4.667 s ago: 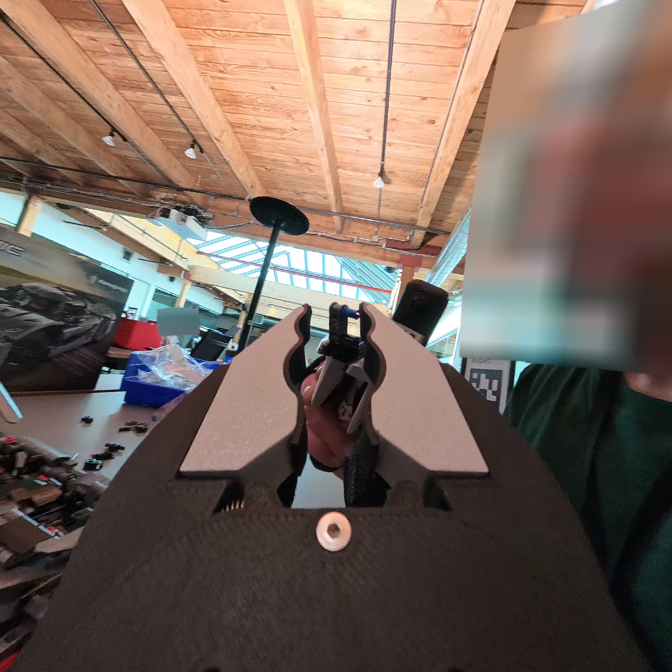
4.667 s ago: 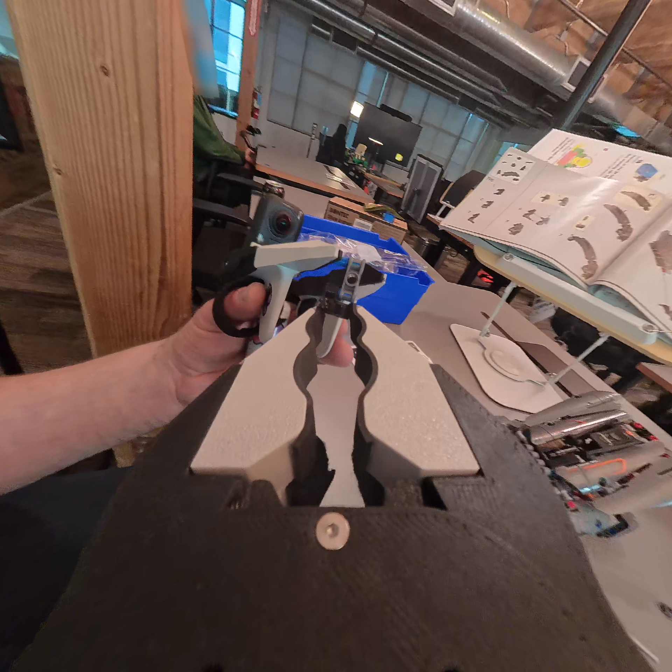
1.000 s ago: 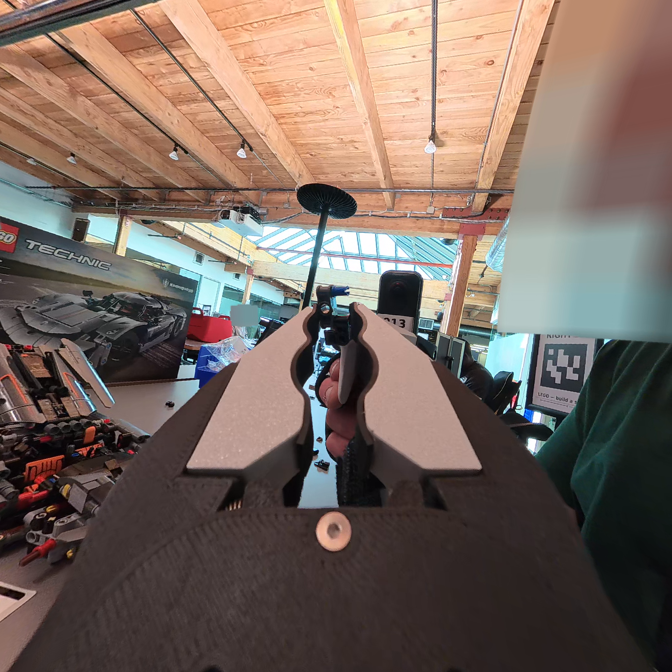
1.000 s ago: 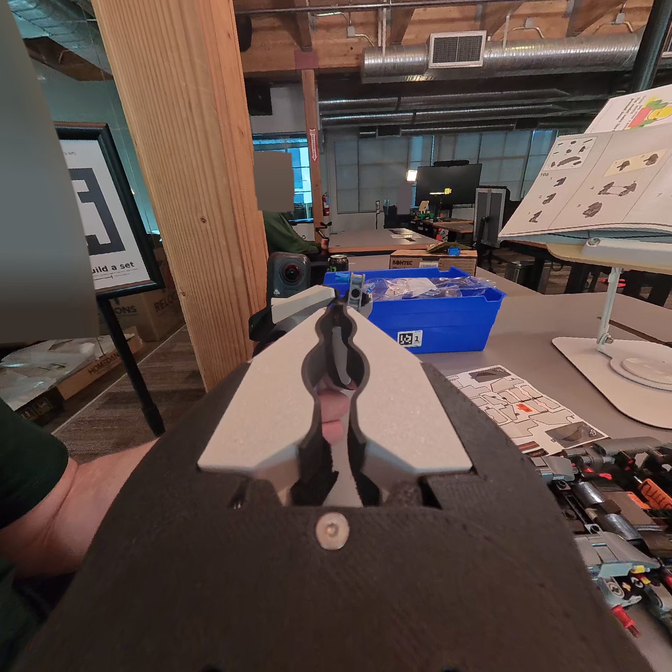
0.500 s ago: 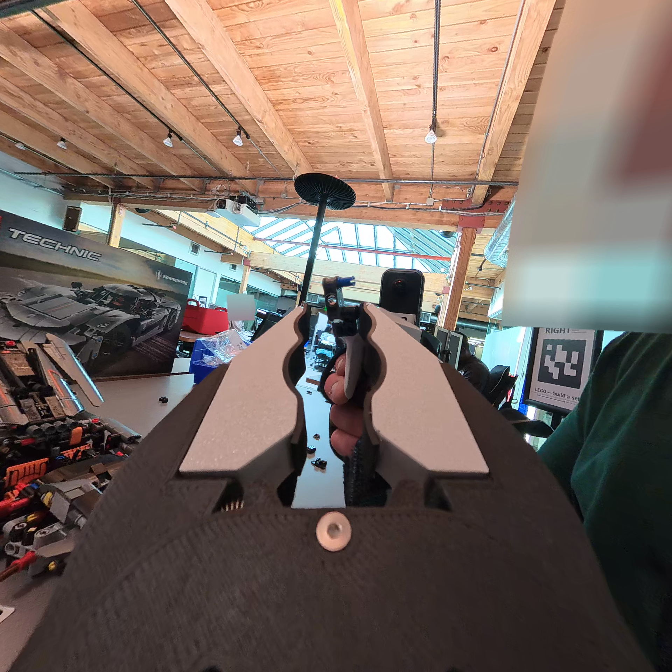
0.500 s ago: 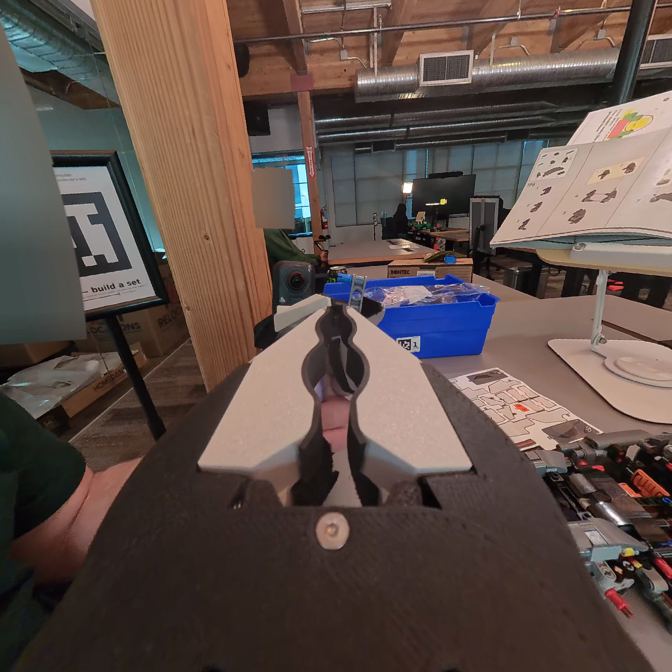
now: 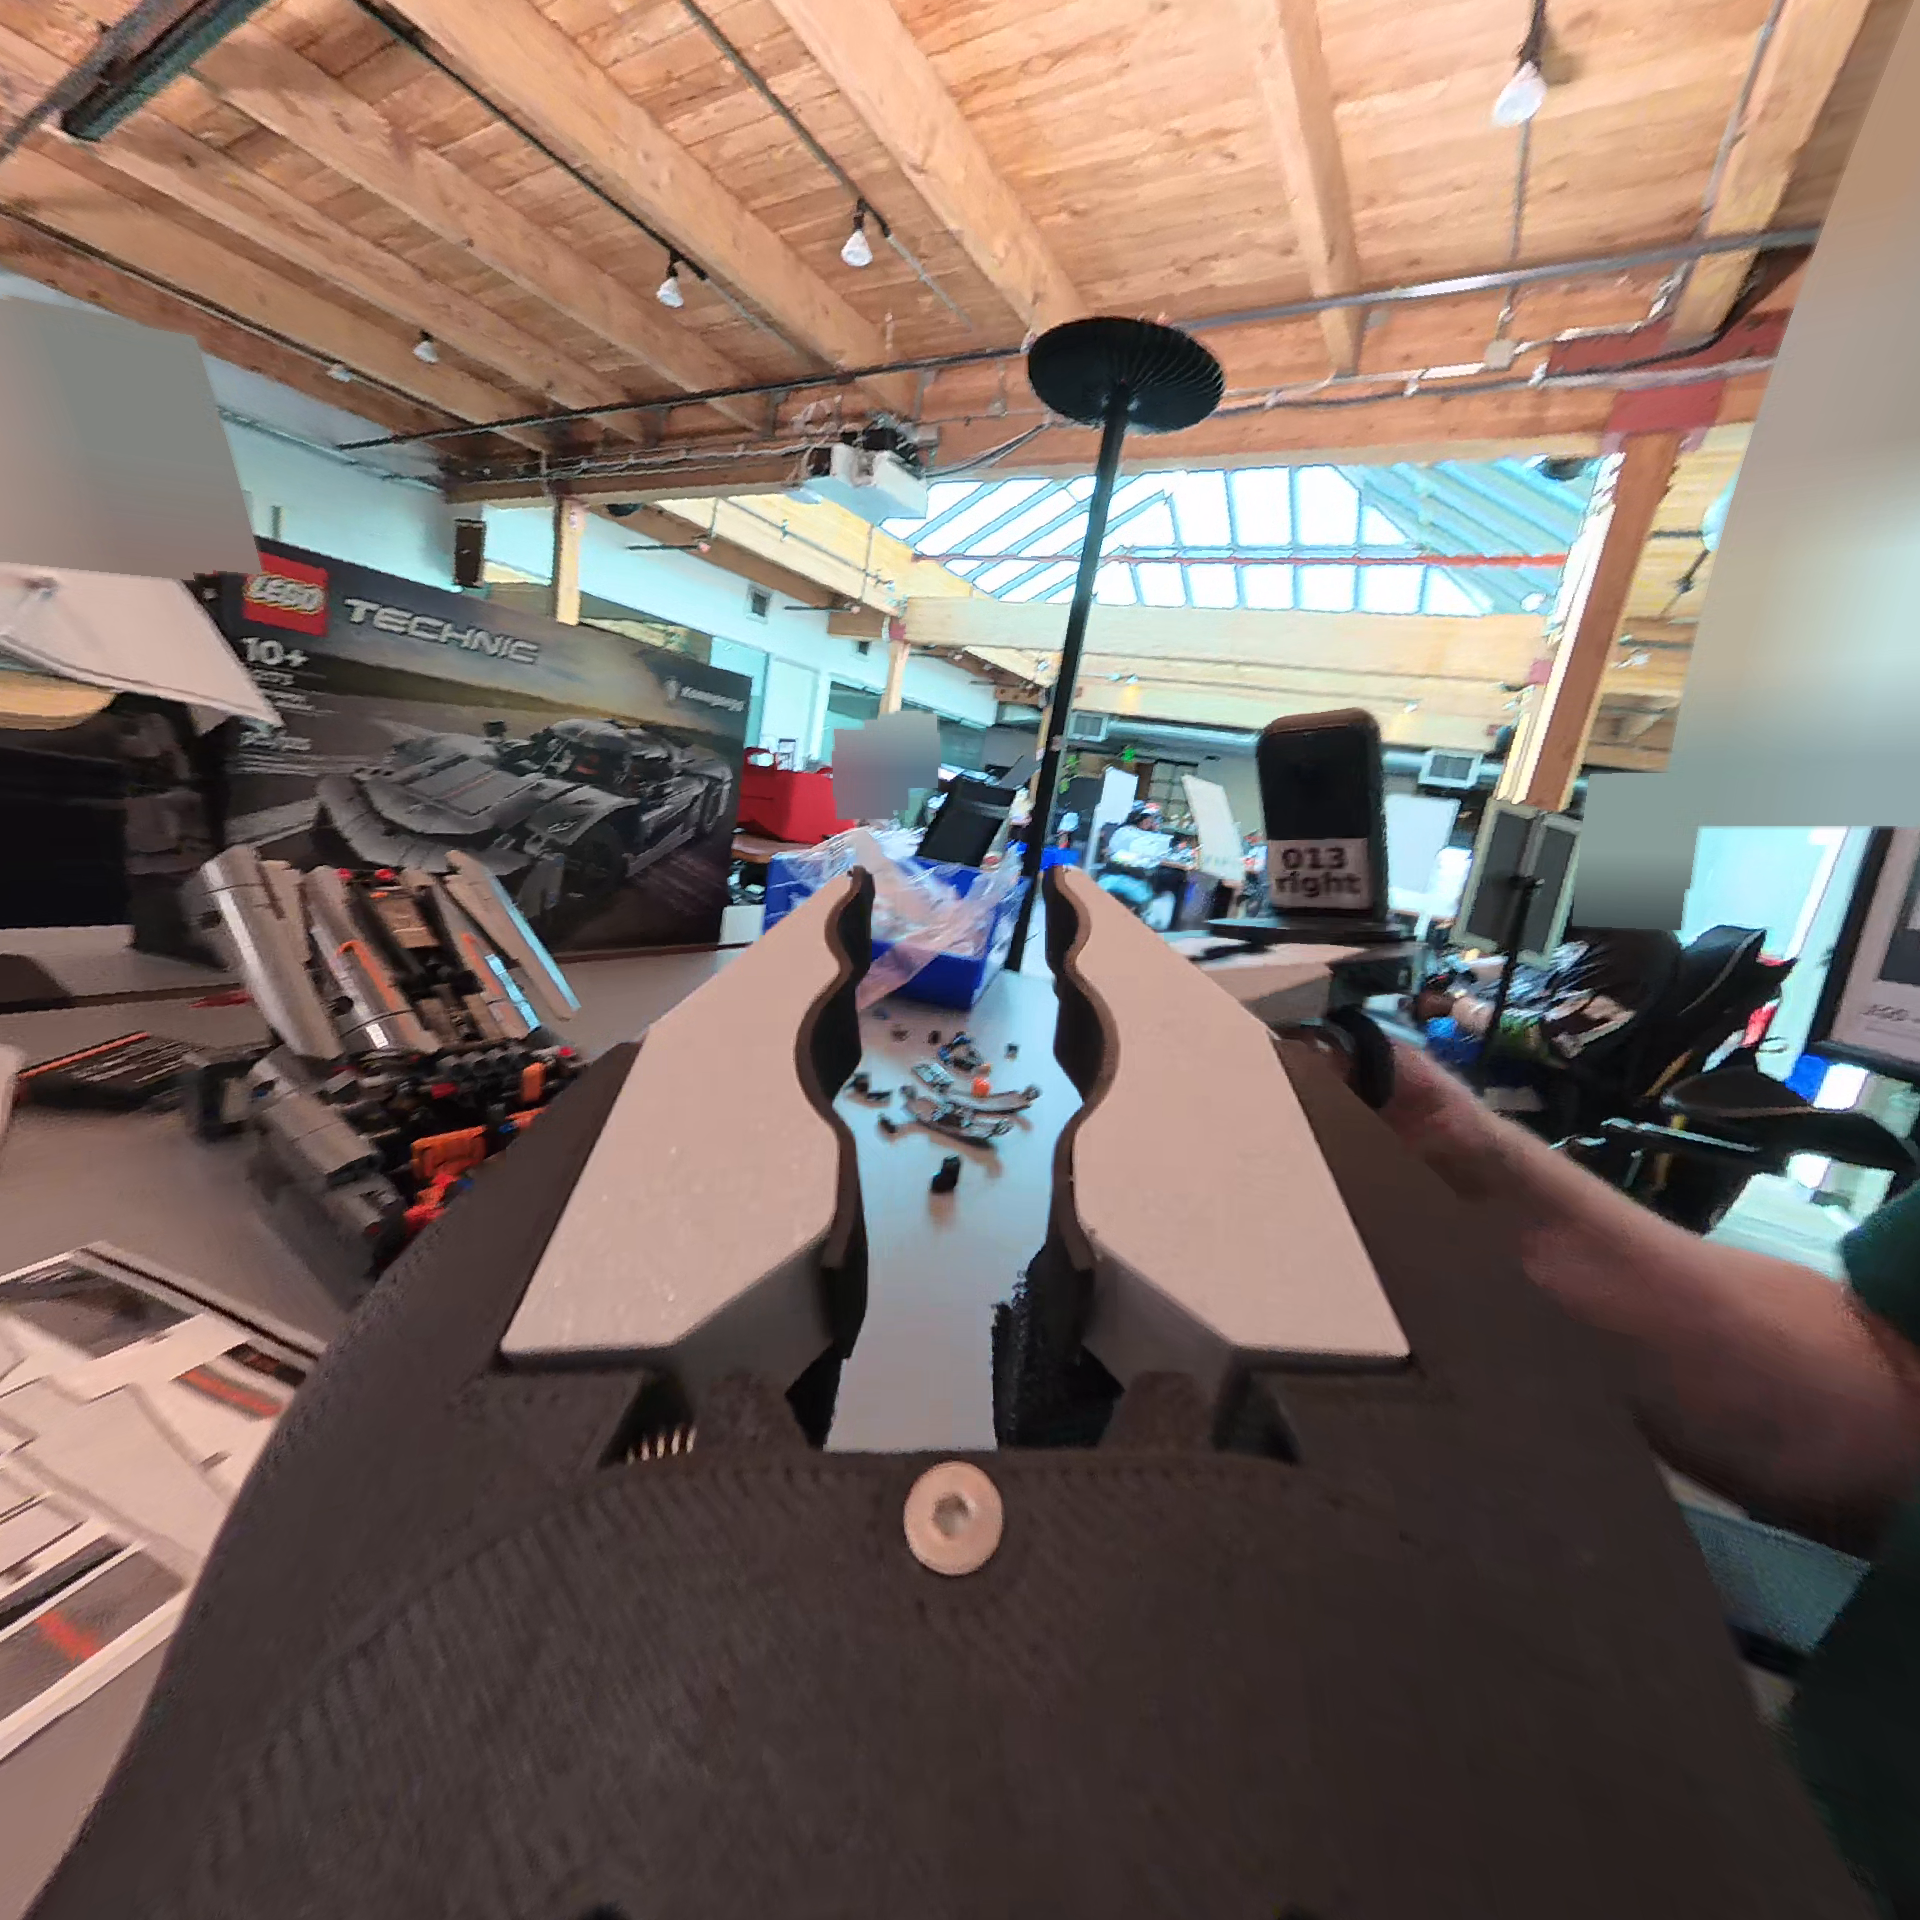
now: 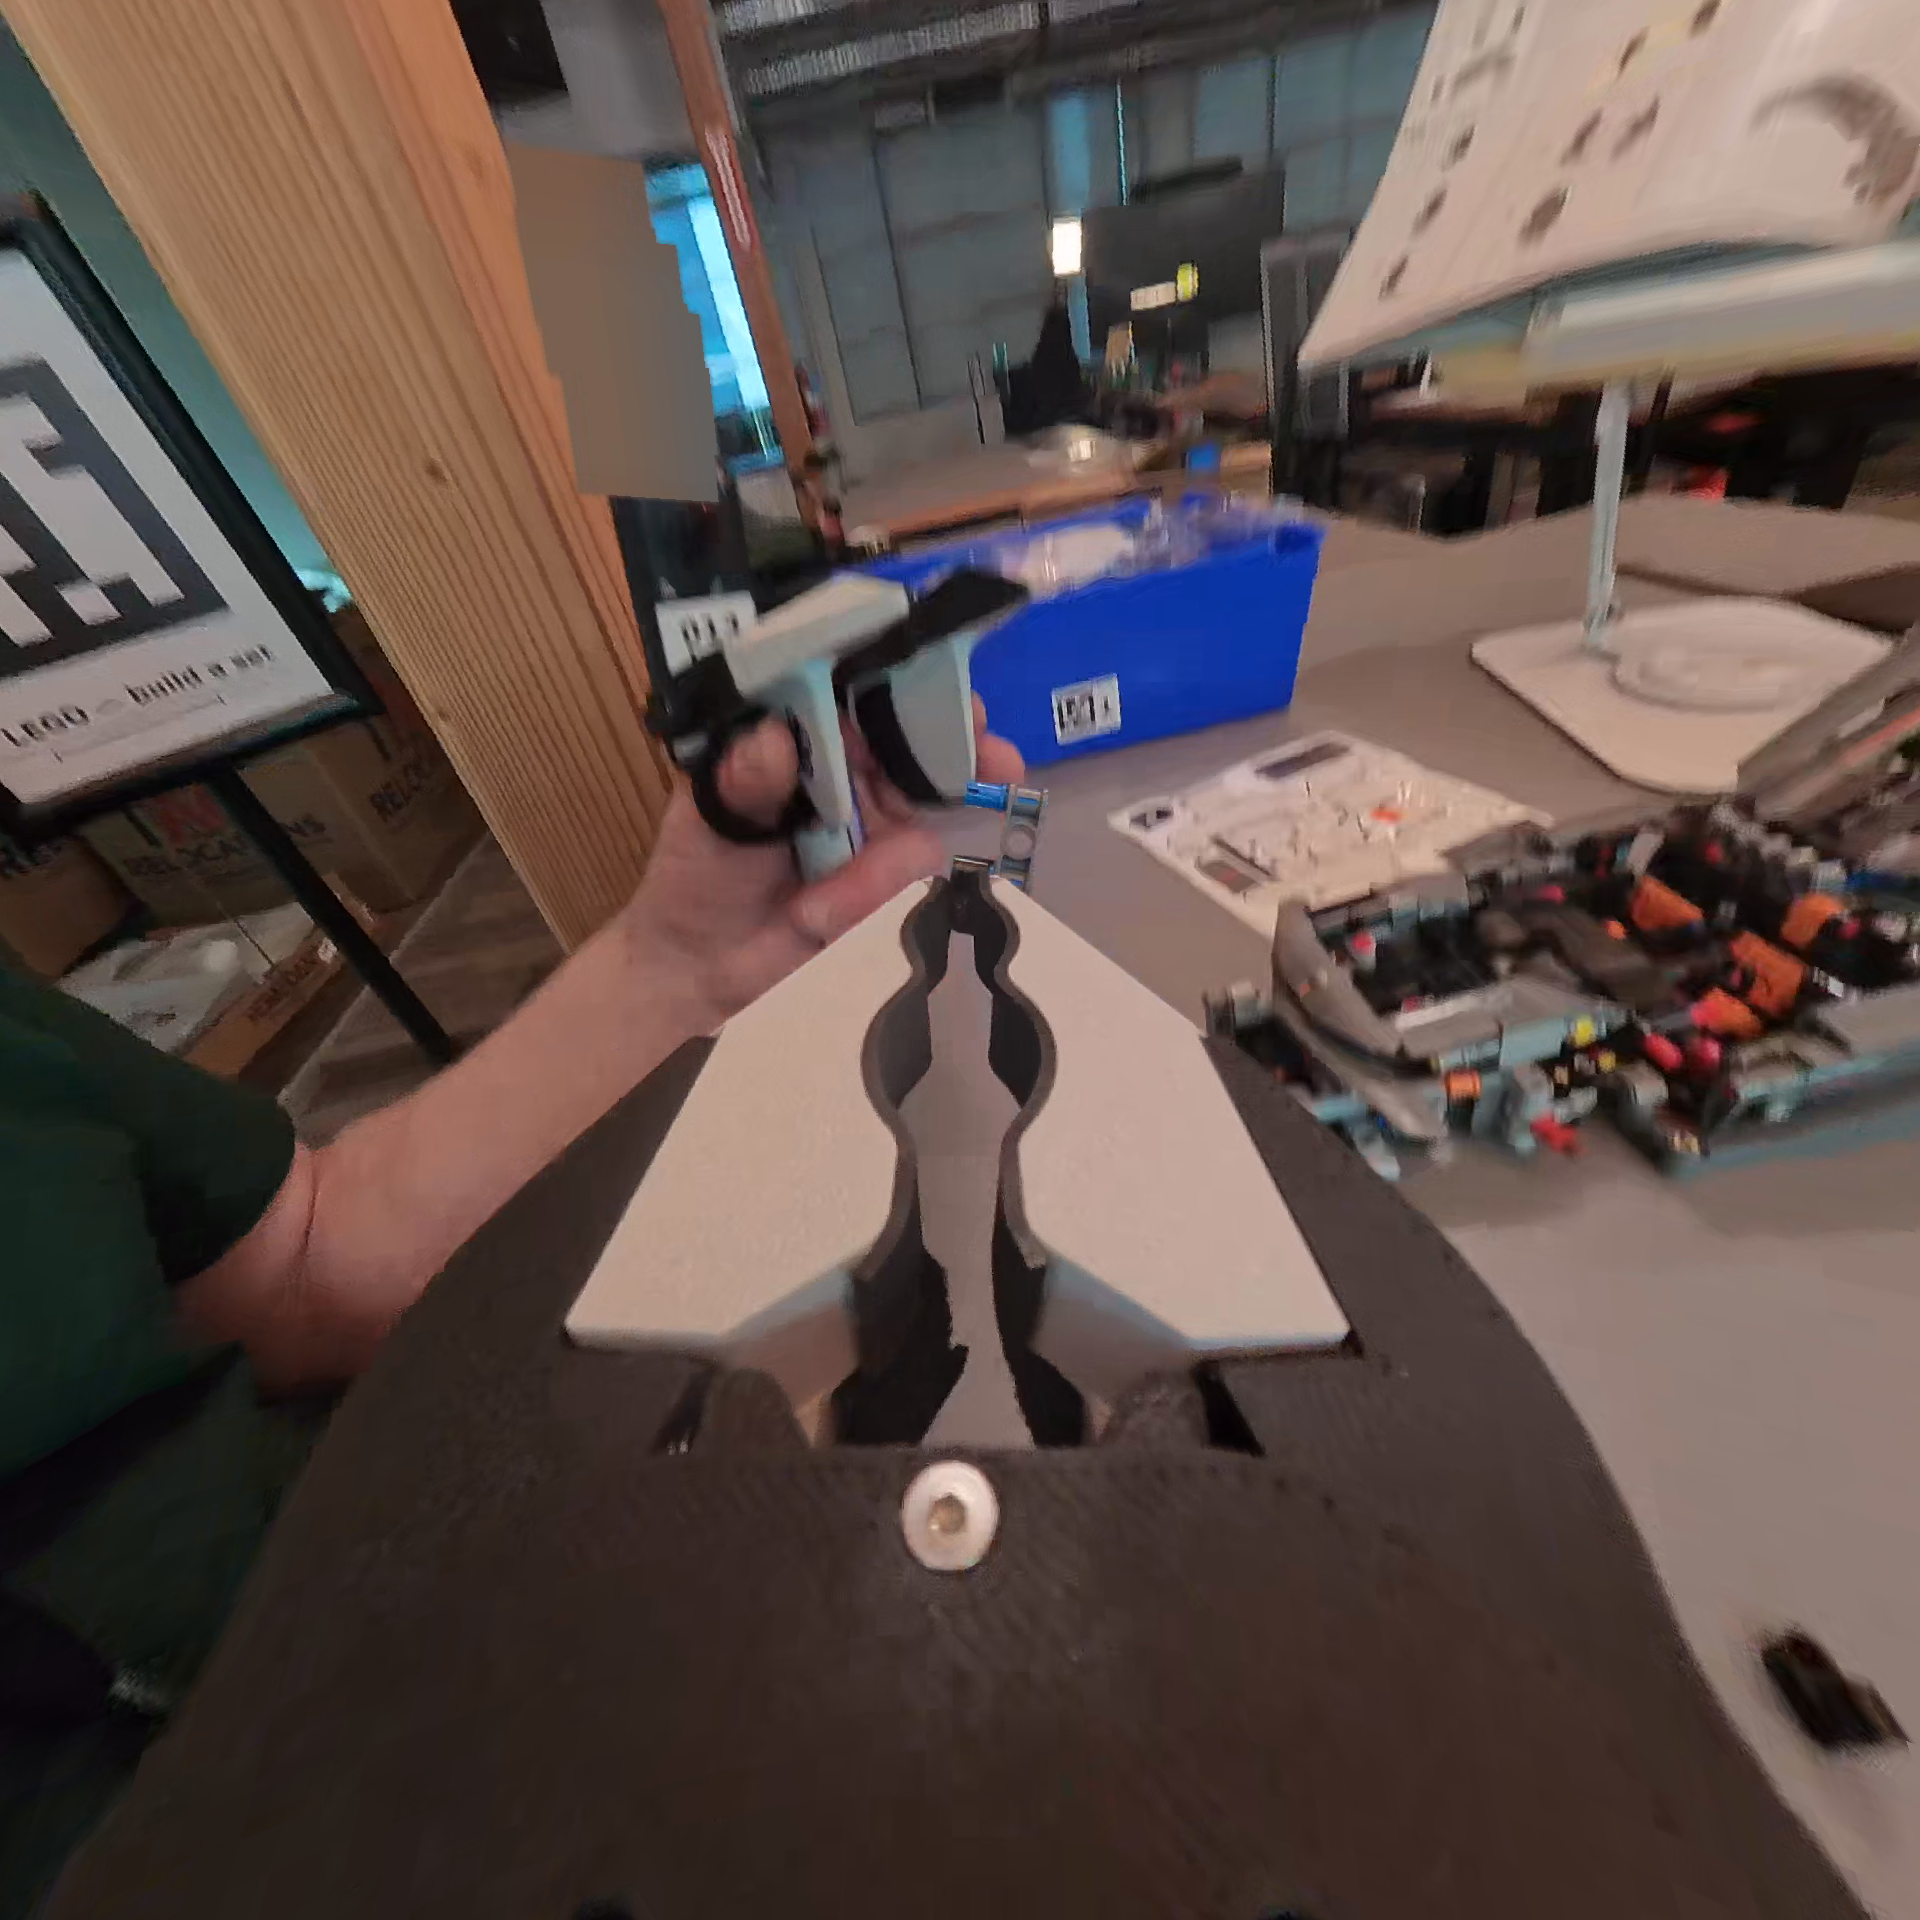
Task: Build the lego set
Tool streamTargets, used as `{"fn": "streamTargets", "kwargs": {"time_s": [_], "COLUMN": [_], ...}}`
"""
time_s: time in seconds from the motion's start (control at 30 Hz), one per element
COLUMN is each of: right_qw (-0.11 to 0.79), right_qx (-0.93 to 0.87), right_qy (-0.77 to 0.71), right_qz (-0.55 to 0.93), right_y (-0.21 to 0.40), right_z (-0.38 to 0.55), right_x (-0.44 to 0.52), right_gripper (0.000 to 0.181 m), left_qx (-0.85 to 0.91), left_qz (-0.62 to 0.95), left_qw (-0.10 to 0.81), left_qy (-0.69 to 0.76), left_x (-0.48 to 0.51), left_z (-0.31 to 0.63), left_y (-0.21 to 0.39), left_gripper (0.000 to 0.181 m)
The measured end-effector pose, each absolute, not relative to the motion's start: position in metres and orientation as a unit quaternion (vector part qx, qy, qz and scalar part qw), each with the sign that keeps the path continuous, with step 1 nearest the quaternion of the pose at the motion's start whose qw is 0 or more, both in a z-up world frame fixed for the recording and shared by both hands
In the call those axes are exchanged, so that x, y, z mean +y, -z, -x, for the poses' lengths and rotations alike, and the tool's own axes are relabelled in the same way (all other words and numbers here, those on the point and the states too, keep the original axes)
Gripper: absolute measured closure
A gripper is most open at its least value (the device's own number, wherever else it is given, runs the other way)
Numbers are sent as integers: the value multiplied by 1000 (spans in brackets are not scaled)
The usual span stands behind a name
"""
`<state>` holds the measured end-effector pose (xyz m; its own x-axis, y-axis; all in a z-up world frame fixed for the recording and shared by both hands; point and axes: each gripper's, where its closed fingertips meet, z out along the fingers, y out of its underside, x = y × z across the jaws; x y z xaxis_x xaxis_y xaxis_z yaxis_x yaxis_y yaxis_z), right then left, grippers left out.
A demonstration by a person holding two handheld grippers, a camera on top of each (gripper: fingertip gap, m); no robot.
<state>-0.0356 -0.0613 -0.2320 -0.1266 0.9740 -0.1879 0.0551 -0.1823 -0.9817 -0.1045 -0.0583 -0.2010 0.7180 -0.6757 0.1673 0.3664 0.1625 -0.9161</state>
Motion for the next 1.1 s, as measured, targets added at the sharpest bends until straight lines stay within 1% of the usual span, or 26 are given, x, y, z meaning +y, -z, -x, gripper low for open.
{"fn": "streamTargets", "kwargs": {"time_s": [0.17, 0.43, 0.87, 1.1], "right_qw": [365, 307, 271, 269], "right_qx": [-559, -656, -662, -657], "right_qy": [-462, -276, -268, -263], "right_qz": [584, 632, 645, 653], "right_y": [291, 357, 361, 363], "right_z": [32, 34, 54, 58], "right_x": [-58, -57, -62, -60], "right_gripper": [179, 179, 179, 178], "left_qx": [136, 133, 121, 118], "left_qz": [574, 589, 572, 565], "left_qw": [749, 742, 747, 751], "left_qy": [303, 292, 316, 323], "left_x": [-55, -51, -52, -54], "left_z": [118, 124, 131, 133], "left_y": [211, 223, 225, 224], "left_gripper": [151, 151, 151, 151]}}
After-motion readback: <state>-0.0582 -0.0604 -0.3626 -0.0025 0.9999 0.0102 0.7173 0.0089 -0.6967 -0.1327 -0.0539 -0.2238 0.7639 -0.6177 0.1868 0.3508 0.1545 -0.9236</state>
